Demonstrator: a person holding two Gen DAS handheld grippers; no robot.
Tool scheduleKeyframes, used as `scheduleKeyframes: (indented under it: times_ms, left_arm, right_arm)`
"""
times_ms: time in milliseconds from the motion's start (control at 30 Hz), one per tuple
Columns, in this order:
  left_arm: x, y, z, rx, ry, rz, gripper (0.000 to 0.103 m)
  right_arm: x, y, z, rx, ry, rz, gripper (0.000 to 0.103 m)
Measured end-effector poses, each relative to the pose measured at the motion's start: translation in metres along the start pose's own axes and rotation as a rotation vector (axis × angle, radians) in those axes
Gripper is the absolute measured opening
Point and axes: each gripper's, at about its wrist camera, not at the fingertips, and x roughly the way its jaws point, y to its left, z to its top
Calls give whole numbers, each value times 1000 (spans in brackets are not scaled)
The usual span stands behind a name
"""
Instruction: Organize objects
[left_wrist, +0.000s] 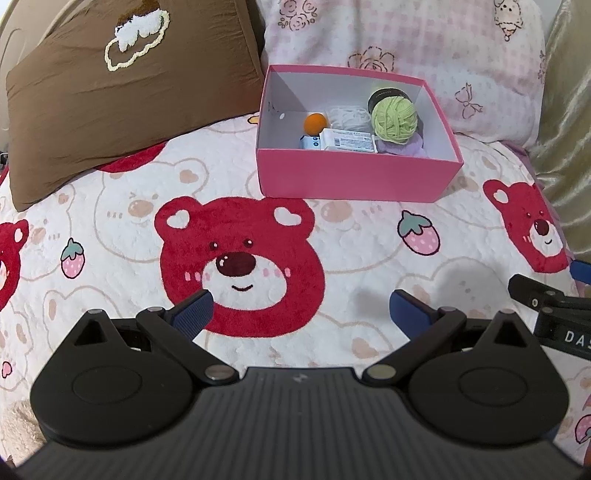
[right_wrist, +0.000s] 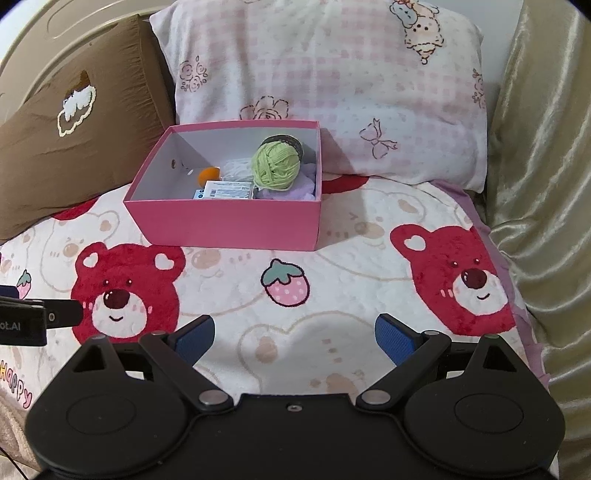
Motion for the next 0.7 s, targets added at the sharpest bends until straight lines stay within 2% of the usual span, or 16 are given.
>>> scheduleKeyframes:
  times_ms: [133,300,467,700]
  left_arm:
    - [0,0,-1,-4,4,7,103]
    - [-1,2,-1,-1,11,2,103]
    - [1,3,-2,-7,19,10,103]
    - [2,5,-2,-14,26,18,103]
  right_arm:
    - [0,3,-1,-17,-11,-32,96]
    - [3,-4,-2,24,17,42,96]
    - [4,-1,-6,1,5,-25,96]
    - [2,-4,-4,4,-6,-18,96]
